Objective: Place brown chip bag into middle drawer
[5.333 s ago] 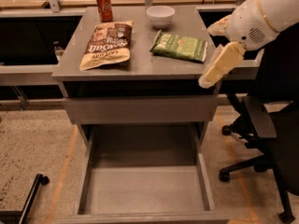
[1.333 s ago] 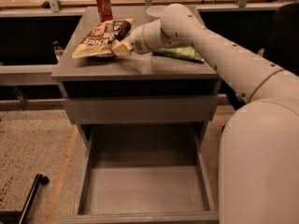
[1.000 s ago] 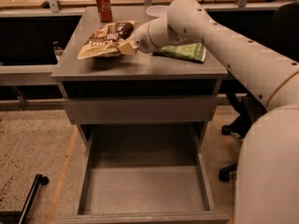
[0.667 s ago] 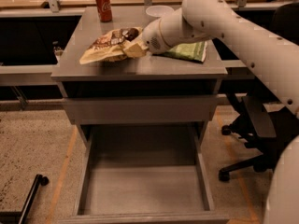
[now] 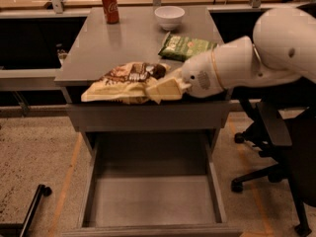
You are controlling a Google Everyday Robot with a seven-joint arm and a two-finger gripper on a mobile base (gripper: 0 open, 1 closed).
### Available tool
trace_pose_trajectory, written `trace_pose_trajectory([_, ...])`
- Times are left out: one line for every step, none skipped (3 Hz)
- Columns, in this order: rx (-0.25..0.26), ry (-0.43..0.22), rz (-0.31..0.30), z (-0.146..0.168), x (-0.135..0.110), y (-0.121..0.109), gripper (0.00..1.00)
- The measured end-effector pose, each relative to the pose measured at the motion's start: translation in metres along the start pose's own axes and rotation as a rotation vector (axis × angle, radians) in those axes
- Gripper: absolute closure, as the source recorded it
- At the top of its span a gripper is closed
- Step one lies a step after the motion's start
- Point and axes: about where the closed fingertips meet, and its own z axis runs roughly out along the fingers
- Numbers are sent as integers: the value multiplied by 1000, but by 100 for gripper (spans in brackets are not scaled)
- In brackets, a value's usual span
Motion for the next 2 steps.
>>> trace_pose_trajectory([-9,-4,243,-16,54,42,100])
trace_pose_trajectory([-21,37,314,-9,93,50,100])
